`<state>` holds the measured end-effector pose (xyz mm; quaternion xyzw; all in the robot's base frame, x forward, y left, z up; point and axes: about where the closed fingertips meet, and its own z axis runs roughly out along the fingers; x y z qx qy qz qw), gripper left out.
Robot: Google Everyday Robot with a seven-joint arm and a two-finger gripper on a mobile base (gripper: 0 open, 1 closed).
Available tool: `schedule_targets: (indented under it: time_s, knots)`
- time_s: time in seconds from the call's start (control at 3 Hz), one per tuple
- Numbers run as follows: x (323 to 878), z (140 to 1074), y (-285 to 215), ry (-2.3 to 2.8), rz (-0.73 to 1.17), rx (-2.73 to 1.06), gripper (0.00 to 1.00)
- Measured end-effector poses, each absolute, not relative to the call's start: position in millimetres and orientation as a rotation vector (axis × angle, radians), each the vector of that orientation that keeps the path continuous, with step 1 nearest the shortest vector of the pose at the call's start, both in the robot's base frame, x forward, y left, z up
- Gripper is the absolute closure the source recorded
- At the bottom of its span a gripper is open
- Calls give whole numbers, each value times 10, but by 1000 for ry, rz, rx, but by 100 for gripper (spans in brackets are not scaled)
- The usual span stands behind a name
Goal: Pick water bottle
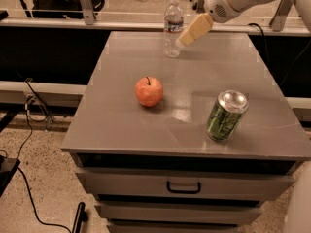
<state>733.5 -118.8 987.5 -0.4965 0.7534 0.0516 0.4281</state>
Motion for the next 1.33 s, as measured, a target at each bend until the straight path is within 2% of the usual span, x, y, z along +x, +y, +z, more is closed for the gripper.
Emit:
schedule_targets:
  time_s: [0.67, 1.33]
  knots:
    - [8111, 9822, -917, 1812, 206, -972, 0]
    - [8478, 9777, -920, 1776, 214, -827, 0]
